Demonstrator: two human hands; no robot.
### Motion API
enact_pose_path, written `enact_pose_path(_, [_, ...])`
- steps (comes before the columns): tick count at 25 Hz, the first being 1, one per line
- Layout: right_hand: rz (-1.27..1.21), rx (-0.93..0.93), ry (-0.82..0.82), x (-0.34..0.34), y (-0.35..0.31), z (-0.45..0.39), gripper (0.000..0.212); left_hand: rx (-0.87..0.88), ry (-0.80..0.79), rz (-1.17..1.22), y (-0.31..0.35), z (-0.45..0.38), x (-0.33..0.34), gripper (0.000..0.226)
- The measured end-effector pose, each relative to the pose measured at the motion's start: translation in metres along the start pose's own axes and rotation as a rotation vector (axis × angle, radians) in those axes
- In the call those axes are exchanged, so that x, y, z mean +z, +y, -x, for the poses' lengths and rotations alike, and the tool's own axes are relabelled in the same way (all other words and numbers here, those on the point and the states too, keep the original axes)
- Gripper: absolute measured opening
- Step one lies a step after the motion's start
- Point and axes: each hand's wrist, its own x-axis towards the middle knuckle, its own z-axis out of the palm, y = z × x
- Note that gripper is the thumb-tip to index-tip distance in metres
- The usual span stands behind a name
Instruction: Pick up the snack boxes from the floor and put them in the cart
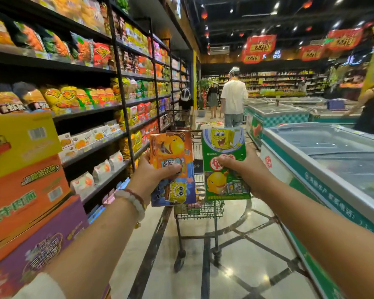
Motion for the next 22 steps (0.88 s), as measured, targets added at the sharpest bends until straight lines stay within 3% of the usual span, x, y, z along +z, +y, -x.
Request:
enact_pose_path(3, [0.0,0.056,0.001,0.002,0.025,-0.041,0.062,-0.026,0.046,0.011,-0.02,-0.049,-0.004,0.072])
enact_pose_path(8, [0.011,0.107,0.028,0.016,0.066,-0.122,0.061,-0.025,-0.006,0.004,-0.046,-0.143,-0.02,0.078])
enact_pose_path(12, [0.023,0.127,0.042,0.03,0.089,-0.186,0.058,-0.013,-0.037,-0.062,-0.059,-0.215,-0.037,0.101])
enact_pose_path(18, [0.053,0.139,0.027,0.03,0.132,-0.264,0.079,-0.047,-0.099,-0.089,-0.093,-0.307,-0.056,0.096])
enact_pose_path(22, [0.043,0.174,-0.011,0.014,0.164,-0.323,0.078,-0.136,-0.111,-0.097,-0.129,-0.365,-0.059,0.094])
